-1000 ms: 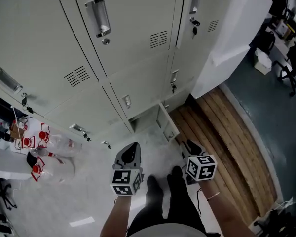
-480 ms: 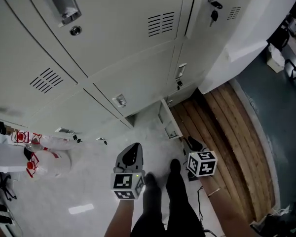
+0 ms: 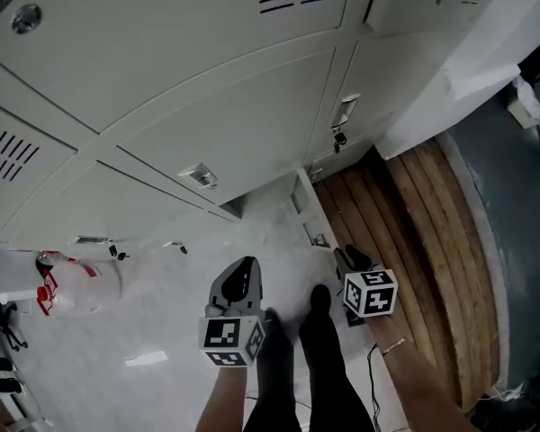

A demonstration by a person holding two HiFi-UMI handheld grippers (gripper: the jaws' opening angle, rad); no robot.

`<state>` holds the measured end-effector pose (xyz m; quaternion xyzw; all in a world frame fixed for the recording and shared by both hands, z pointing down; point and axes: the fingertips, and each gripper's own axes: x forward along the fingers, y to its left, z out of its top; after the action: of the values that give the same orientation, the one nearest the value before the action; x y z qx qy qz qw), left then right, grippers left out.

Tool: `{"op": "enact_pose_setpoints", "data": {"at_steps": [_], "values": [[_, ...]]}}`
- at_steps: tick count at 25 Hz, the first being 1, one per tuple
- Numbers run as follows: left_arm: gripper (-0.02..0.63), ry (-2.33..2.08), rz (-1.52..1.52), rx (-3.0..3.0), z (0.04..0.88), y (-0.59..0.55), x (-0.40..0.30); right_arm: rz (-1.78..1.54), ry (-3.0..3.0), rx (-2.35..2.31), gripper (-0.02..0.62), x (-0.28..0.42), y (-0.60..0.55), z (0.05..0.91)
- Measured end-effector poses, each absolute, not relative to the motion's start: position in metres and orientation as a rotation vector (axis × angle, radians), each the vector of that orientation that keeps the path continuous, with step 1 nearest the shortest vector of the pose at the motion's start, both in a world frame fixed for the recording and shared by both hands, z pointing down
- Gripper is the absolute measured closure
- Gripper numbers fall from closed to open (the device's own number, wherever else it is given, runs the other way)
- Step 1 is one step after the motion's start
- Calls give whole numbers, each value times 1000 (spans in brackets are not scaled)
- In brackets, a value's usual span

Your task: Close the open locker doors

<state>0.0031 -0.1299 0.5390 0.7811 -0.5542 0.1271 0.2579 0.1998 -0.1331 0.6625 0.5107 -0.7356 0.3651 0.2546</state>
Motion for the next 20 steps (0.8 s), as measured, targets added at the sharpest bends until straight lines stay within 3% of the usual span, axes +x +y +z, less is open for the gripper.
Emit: {"op": "enact_pose_setpoints", "data": {"at_steps": [20], "values": [[583, -1502, 375, 2053, 606, -144, 8, 1061, -1912, 1232, 493, 196, -138, 751]]}}
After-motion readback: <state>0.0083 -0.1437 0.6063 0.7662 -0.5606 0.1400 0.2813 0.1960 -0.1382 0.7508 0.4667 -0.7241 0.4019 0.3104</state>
